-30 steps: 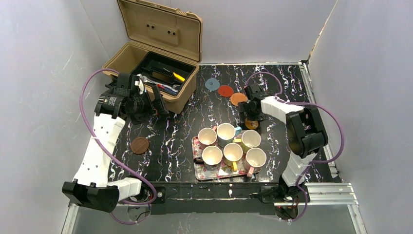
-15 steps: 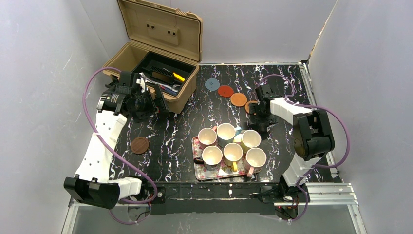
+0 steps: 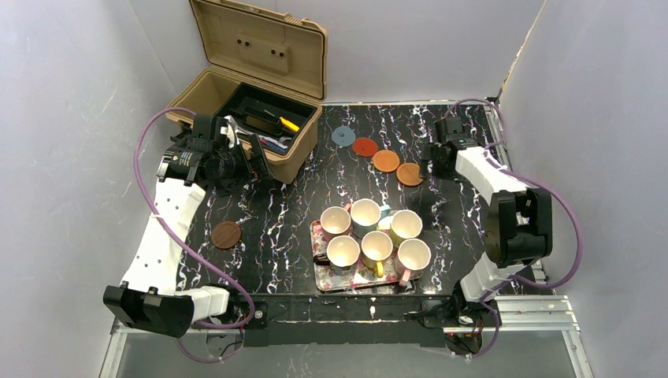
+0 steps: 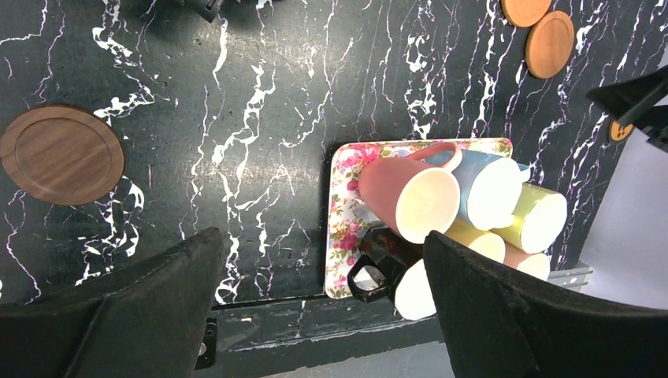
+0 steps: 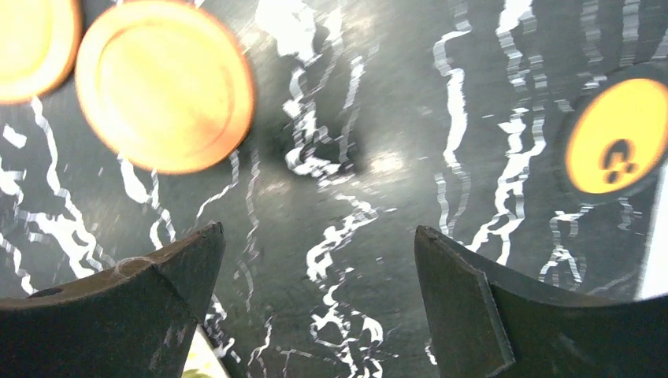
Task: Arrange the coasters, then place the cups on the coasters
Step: Move the coaster to the center of the board.
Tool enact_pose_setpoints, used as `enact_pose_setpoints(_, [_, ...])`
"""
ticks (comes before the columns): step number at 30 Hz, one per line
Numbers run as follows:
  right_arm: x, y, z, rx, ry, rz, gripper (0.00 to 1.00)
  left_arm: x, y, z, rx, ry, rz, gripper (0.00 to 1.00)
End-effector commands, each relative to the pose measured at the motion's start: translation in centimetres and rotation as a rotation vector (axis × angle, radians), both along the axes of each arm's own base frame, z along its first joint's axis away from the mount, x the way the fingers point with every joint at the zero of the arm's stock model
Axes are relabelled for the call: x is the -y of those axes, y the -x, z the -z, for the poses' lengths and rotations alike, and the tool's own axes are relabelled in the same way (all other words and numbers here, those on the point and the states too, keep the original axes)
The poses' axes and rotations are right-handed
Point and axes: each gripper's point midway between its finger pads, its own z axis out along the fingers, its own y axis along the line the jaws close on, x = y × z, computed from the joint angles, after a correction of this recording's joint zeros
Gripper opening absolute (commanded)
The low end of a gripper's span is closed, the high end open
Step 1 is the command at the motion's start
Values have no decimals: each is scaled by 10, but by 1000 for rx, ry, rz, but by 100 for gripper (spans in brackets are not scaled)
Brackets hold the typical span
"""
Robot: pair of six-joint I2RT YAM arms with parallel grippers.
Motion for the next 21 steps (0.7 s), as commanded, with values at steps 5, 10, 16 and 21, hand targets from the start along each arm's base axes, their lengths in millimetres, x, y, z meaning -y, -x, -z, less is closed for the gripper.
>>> enact_pose_setpoints(5, [81, -22, -24, 68, 130, 285, 99, 3, 7, -8, 18, 27, 23, 96])
enact_pose_setpoints(10, [109, -35, -17, 66, 171, 376, 99, 3, 10, -8, 14, 29, 26, 96])
enact_pose_setpoints(16, [130, -50, -4, 57, 136, 416, 99, 1, 15, -10, 14, 23, 23, 96])
enact_pose_setpoints(21, [142, -65, 1, 56, 107, 431, 99, -1, 20, -9, 13, 18, 12, 96])
